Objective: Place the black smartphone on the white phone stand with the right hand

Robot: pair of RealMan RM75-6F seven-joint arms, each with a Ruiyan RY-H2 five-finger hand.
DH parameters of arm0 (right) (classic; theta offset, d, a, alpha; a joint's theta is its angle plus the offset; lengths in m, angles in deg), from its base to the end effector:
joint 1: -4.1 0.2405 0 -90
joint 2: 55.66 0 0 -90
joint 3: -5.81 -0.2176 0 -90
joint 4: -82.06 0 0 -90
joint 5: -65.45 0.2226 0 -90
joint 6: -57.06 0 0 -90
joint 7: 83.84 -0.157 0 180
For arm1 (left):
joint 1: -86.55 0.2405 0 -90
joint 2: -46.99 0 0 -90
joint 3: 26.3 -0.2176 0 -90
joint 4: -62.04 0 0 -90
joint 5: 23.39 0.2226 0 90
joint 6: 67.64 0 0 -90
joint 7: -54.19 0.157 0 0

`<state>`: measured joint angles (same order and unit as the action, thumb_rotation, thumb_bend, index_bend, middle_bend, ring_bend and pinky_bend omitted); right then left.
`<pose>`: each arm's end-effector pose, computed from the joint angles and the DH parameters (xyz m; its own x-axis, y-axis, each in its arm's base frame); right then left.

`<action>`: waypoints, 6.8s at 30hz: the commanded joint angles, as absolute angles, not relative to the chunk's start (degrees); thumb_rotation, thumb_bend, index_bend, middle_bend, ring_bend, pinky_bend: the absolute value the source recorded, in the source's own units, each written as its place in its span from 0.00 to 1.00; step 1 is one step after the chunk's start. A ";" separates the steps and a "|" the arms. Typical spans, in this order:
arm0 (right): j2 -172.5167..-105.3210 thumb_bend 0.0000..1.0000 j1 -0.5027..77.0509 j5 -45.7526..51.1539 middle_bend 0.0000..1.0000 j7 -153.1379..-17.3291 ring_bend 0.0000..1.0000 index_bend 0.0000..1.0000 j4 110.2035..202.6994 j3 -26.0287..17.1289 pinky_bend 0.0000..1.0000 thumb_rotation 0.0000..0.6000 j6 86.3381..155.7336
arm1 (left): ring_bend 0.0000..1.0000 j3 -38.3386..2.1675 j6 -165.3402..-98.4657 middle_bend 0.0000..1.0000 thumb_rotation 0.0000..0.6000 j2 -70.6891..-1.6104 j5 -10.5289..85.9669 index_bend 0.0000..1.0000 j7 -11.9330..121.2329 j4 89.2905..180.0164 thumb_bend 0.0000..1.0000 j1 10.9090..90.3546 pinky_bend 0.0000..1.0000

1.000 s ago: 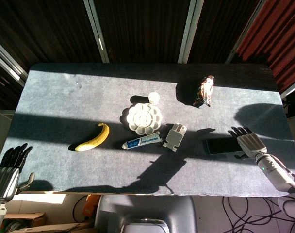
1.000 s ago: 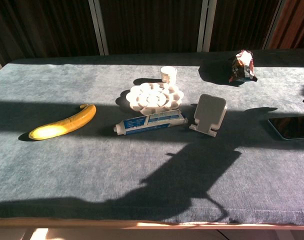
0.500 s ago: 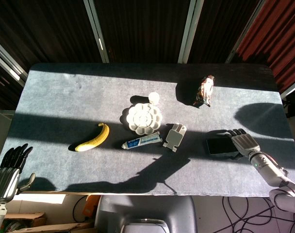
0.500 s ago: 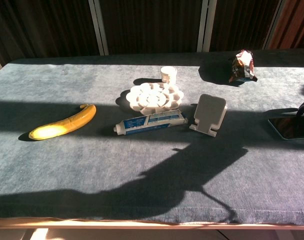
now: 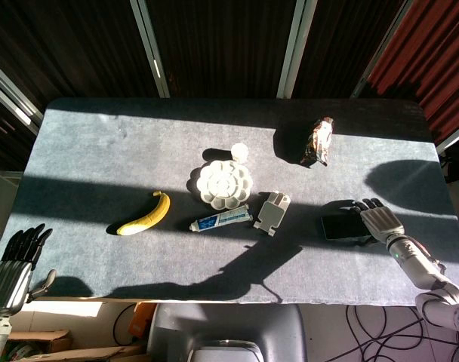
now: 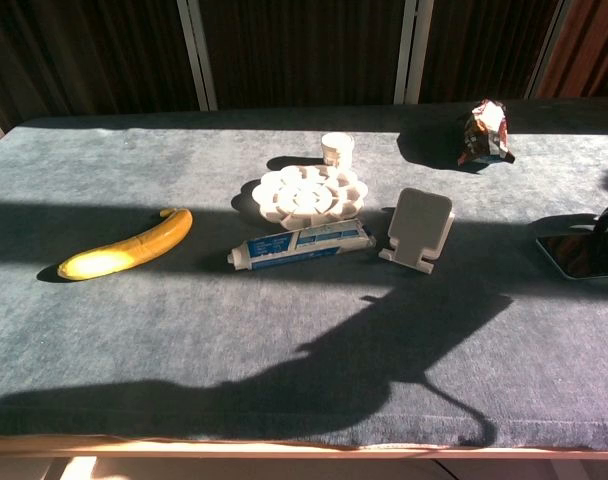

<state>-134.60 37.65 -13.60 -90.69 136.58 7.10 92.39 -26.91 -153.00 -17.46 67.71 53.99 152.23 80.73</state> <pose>-0.3545 -0.3346 0.0516 0.6238 -0.5300 0.5744 -0.7397 -0.1632 0.6528 -0.2780 0.1831 0.1189 0.4318 0.0480 0.9007 0.8985 -0.1105 -0.4249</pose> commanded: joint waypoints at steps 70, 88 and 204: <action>-139.06 0.37 32.43 -26.19 0.73 -65.06 0.49 1.00 129.86 5.94 0.32 1.00 127.21 | 0.00 -26.56 -153.82 0.00 1.00 -17.30 67.36 0.00 52.56 152.37 0.38 81.26 0.00; -132.71 0.37 41.71 -29.11 0.73 -40.49 0.49 1.00 148.79 2.20 0.33 1.00 121.20 | 0.00 -26.47 -154.25 0.00 1.00 -16.76 67.50 0.00 50.93 152.11 0.38 81.40 0.00; -141.25 0.29 50.86 -30.39 0.80 -21.63 0.59 1.00 149.29 2.34 0.32 1.00 111.47 | 0.00 -28.61 -152.76 0.00 1.00 -15.39 70.84 0.00 47.55 151.38 0.38 79.89 0.00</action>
